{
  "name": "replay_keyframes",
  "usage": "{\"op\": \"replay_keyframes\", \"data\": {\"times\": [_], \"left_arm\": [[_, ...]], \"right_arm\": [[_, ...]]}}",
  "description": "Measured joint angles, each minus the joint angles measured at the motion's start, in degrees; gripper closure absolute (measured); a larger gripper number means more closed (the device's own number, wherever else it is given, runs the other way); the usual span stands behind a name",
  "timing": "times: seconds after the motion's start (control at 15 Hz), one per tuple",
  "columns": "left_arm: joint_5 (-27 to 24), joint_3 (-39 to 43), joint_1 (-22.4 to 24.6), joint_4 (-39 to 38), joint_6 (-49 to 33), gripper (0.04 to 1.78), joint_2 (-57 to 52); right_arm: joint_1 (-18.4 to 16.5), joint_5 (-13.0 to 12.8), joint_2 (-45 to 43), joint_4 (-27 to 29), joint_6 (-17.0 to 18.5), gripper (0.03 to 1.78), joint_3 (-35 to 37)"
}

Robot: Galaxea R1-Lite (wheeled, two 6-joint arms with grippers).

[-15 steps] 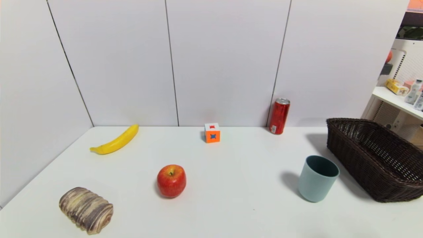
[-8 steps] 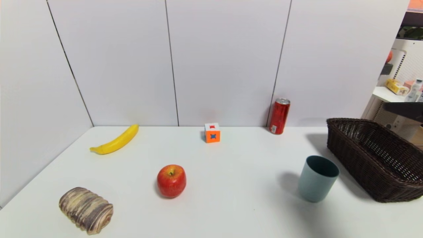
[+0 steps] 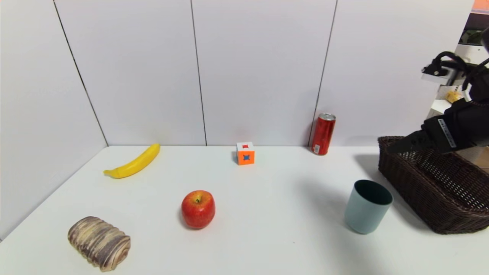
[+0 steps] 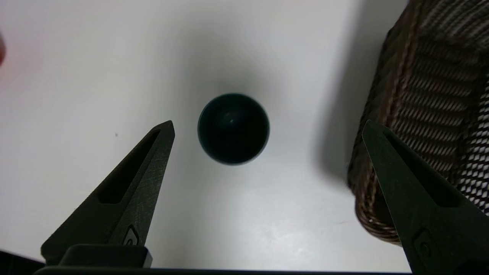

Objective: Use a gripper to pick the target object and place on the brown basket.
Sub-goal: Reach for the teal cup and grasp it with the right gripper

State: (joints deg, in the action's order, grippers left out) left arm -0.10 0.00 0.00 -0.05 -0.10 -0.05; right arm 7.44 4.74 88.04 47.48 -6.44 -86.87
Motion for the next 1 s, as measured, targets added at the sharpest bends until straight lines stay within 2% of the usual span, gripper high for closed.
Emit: {"op": "replay_keyframes", "data": {"times": [0.13,0.4,0.53,0.73,0.87,1.0], "left_arm": [[0.0,0.0,0.0,0.0,0.02,0.13,0.0],[0.0,0.0,0.0,0.05,-0.01,0.13,0.0],[0.0,0.0,0.0,0.05,0.0,0.13,0.0],[0.02,0.0,0.0,0.02,0.02,0.13,0.0],[0.02,0.0,0.0,0.05,0.02,0.13,0.0],[0.0,0.0,0.0,0.05,0.0,0.13,0.0]], "right_arm": [[0.02,0.29,3.91,3.89,0.02,0.11,-2.95],[-0.02,0.71,8.84,5.08,-0.12,0.11,-4.43],[-0.22,1.06,10.41,8.02,-0.17,0.11,-4.53],[-0.02,4.49,11.28,10.36,0.13,0.11,-4.96],[1.32,7.08,11.28,11.69,0.27,0.11,-5.85],[3.28,7.5,11.26,11.95,0.35,0.11,-6.21]]}}
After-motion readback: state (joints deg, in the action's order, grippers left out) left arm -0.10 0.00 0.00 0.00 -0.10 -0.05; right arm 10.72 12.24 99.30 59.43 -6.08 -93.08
